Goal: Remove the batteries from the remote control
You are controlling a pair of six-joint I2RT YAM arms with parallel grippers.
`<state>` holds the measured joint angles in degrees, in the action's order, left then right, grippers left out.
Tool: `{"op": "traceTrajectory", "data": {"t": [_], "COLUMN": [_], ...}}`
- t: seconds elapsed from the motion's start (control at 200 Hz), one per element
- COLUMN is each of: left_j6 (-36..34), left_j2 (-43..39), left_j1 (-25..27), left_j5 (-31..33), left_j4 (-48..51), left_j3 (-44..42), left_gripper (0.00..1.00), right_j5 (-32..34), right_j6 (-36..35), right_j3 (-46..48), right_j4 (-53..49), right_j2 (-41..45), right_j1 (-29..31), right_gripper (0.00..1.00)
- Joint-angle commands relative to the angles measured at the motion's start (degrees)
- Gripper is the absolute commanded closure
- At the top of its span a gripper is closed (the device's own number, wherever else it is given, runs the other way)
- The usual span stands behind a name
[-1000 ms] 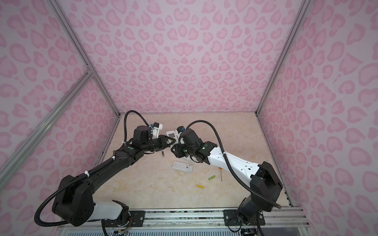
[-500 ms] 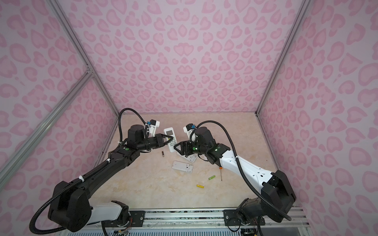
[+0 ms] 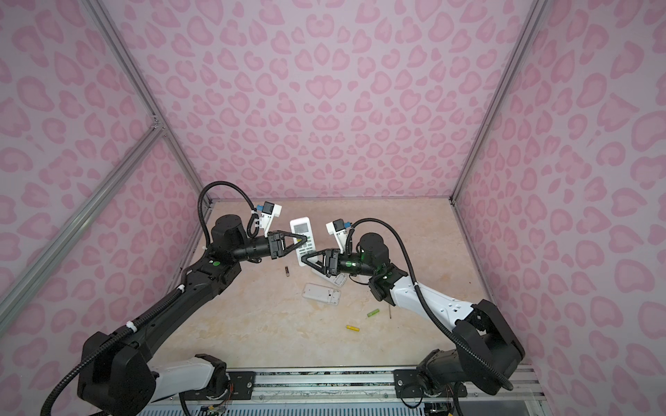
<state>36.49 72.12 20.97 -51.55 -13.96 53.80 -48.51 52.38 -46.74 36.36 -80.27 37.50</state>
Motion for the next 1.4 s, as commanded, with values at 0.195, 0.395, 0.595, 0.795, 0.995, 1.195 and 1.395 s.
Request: {"op": "traceTrajectory", "data": {"t": [0.195,0.395,0.595,0.795,0.995,1.195,1.395], "left_j6": [1.26,1.89,2.57,4.71,12.65,21.63,27.21], "left_j2": [-0.40,0.13,-0.30,-4.03,-8.15,-9.55,-7.20], "left_j1": [-0.38,-0.83,-3.31,-5.58,-7.59,-8.14,-7.80], "left_j5": [-0.66,0.86,3.69,9.69,22.35,23.99,17.94], "left_j4": [-4.97,-4.15,-0.43,7.24,26.52,35.05,35.38], "left_j3": [-0.10,-0.70,-1.59,-2.13,1.28,2.11,1.31], "left_gripper": [0.89,0.66,0.30,0.28,0.30,0.30,0.34], "right_j5": [-3.41,0.00,14.19,33.25,58.08,72.21,83.29], "right_j6": [3.74,-5.67,-24.34,-36.96,-48.31,-56.28,-64.18], "right_j3": [0.42,-2.05,-7.93,-12.17,-14.39,-13.31,-12.60], "right_j4": [9.51,-4.42,-31.93,-46.81,-54.80,-52.50,-48.40], "right_j2": [-0.01,2.30,5.85,5.98,2.16,0.15,-2.16], "right_j1": [0.13,0.63,1.92,6.11,14.34,20.80,26.63], "right_gripper": [0.78,0.86,0.88,0.89,0.89,0.89,0.88]}}
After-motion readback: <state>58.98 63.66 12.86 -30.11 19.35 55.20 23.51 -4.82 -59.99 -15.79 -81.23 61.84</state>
